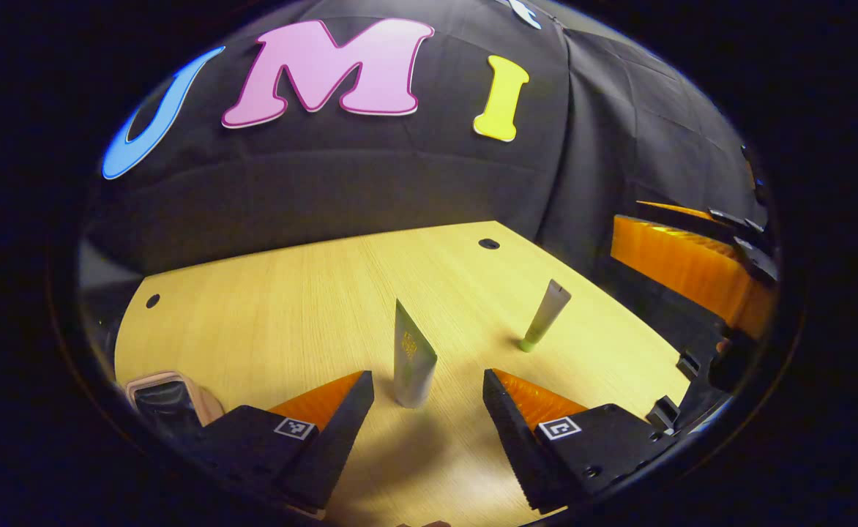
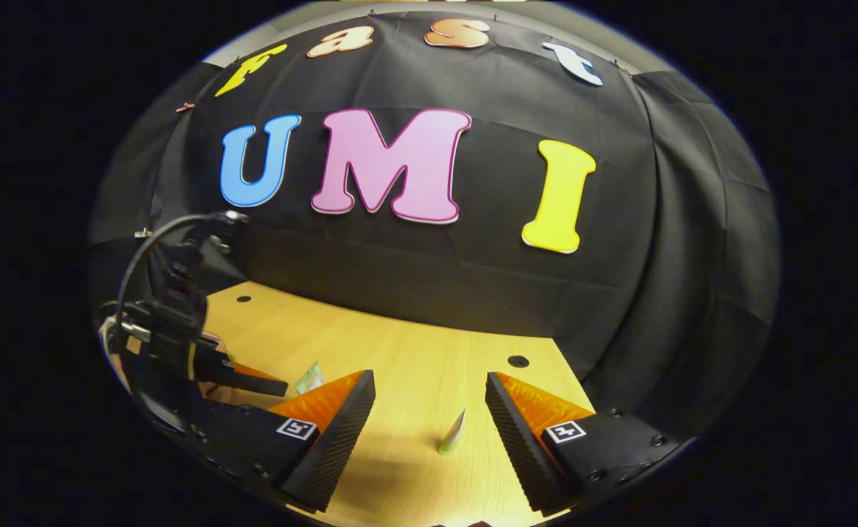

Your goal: First open the suitcase, pack the skin care products into it, and then close the suitcase.

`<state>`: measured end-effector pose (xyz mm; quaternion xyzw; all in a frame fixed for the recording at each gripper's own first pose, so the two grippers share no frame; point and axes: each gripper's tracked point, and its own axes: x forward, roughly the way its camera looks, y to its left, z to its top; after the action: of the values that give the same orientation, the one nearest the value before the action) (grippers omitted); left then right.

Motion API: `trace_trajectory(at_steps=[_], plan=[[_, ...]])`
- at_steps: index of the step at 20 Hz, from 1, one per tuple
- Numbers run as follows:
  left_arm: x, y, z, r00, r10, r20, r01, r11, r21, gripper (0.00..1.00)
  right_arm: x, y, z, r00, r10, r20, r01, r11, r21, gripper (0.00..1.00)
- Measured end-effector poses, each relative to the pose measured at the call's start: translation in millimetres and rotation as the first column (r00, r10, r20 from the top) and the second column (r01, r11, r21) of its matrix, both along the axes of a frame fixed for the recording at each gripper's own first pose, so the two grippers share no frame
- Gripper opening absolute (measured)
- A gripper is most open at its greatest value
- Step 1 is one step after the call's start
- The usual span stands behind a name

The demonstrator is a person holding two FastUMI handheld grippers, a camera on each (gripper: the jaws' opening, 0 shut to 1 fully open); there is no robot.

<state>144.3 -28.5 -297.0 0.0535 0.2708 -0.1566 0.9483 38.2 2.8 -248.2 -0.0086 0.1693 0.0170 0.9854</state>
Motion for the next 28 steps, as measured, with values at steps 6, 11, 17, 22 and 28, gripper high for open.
trace_trajectory(at_steps=[6,11,17,22,28], plan=[[47,1,-48,0.995,0.066,-0.073,-0.059,0.994,0.09,0.48,3,-18,-84,0.987,0.003,-0.16,0.001,1.0,0.025,0.97],[24,-4,-28,0.992,0.07,-0.106,-0.066,0.997,0.04,0.45,34,-28,-136,0.97,-0.022,-0.242,0.035,0.998,0.049,0.97],[-38,12,26,0.982,0.145,-0.124,-0.151,0.988,-0.04,0.46,63,-28,-191,0.941,-0.021,-0.338,0.054,0.994,0.09,0.68],[-82,79,66,0.941,0.307,-0.139,-0.315,0.948,-0.039,0.45,58,-4,-140,0.954,0.086,-0.288,-0.041,0.987,0.156,0.26],[-187,264,41,0.723,0.58,-0.375,-0.529,0.814,0.238,0.46,18,110,-54,0.912,0.371,-0.173,-0.336,0.92,0.201,0.25]])
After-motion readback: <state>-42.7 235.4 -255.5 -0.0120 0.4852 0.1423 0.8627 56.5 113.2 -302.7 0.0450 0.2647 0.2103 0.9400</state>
